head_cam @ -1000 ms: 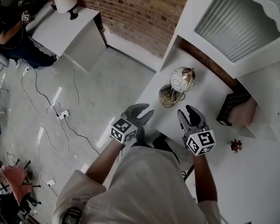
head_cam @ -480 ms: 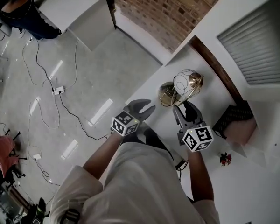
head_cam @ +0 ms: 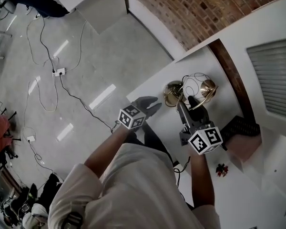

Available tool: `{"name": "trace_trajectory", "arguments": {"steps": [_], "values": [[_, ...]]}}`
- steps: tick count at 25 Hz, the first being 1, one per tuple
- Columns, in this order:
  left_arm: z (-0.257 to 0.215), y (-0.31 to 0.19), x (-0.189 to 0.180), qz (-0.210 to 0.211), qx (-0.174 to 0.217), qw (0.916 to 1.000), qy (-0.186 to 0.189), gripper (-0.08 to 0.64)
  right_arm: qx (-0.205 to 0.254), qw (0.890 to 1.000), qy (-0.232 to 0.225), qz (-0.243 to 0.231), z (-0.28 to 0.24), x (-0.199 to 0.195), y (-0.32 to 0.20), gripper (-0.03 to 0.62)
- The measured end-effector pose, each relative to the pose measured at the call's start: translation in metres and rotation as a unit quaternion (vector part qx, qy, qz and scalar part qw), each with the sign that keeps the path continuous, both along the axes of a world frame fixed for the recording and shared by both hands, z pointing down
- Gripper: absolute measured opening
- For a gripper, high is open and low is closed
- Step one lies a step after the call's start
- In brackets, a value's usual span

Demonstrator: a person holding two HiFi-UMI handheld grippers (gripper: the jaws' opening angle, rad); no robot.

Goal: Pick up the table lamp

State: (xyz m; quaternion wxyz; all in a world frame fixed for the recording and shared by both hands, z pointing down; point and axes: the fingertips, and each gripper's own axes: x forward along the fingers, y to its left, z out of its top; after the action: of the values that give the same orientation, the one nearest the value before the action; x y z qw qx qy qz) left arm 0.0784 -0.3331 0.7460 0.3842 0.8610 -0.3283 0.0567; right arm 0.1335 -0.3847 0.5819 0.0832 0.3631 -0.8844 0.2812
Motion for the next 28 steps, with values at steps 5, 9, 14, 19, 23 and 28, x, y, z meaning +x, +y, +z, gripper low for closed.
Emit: {"name": "trace_trajectory", "arguments": {"steps": [5, 9, 14, 19, 23, 28], "values": [[0.035, -0.004, 0.005, -0.009, -0.036, 0.9989, 0.028, 0.143, -0.007, 0.999, -0.047, -0.016, -0.005, -0.011, -0.014, 0.210], [0.057, -0.010, 0.006, -0.025, -0.068, 0.9962, 0.048, 0.147, -0.022, 0.995, -0.092, -0.020, -0.012, -0.016, -0.024, 0.201], [0.078, -0.019, 0.010, -0.042, -0.100, 0.9915, 0.073, 0.173, -0.036, 0.989, -0.143, -0.021, -0.024, -0.020, -0.036, 0.178], [0.099, -0.024, 0.015, -0.058, -0.130, 0.9833, 0.113, 0.176, -0.056, 0.979, -0.196, -0.030, -0.036, -0.026, -0.042, 0.135], [0.109, -0.024, 0.017, -0.064, -0.148, 0.9784, 0.129, 0.185, -0.052, 0.975, -0.214, -0.031, -0.048, -0.028, -0.045, 0.061], [0.114, -0.026, 0.019, -0.069, -0.158, 0.9745, 0.144, 0.210, -0.061, 0.973, -0.218, -0.030, -0.050, -0.027, -0.048, -0.006]]}}
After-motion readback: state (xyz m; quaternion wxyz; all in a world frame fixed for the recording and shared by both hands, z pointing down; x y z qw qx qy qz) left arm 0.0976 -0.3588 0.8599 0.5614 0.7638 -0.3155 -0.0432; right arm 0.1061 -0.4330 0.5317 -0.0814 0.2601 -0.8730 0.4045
